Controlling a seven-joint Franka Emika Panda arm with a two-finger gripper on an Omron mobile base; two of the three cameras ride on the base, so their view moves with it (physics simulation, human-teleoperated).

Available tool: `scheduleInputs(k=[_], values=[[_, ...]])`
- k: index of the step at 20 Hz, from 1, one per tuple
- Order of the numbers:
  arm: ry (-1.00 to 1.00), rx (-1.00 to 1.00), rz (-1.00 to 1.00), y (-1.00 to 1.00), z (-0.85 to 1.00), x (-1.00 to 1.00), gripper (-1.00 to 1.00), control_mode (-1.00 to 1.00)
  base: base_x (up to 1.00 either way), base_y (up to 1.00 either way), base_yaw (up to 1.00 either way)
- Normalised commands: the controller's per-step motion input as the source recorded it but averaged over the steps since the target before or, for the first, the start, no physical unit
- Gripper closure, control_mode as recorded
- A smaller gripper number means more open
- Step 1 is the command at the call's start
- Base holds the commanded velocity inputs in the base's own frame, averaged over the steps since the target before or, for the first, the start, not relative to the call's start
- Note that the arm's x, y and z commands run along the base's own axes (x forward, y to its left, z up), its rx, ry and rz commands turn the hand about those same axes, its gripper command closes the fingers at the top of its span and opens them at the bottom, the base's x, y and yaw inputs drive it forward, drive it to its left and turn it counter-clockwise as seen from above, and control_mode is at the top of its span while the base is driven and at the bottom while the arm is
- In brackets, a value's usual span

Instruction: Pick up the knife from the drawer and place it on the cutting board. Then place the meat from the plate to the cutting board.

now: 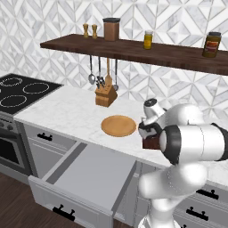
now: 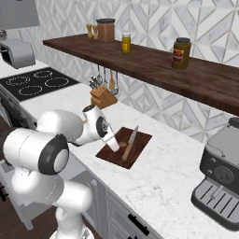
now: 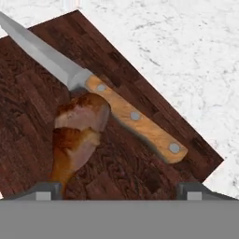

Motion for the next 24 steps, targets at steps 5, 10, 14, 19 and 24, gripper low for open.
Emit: scheduleInputs(k=[5,10,14,19,24], values=[[-0.07,0.0,0.0,0.37,0.84,-0.33,-1.0,-1.0,0.0,0.0,0.0],[-0.08,-0.02,0.0,0.65,0.76,-0.09,-1.0,-1.0,0.0,0.0,0.0],[-0.1,-0.01,0.0,0.5,0.76,-0.28,-1.0,-1.0,0.0,0.0,0.0],[-0.1,-0.05,0.0,0.54,0.74,-0.29,-1.0,-1.0,0.0,0.0,0.0],[-0.14,-0.09,0.0,0.67,0.21,-0.22,-1.0,-1.0,0.0,0.0,0.0]])
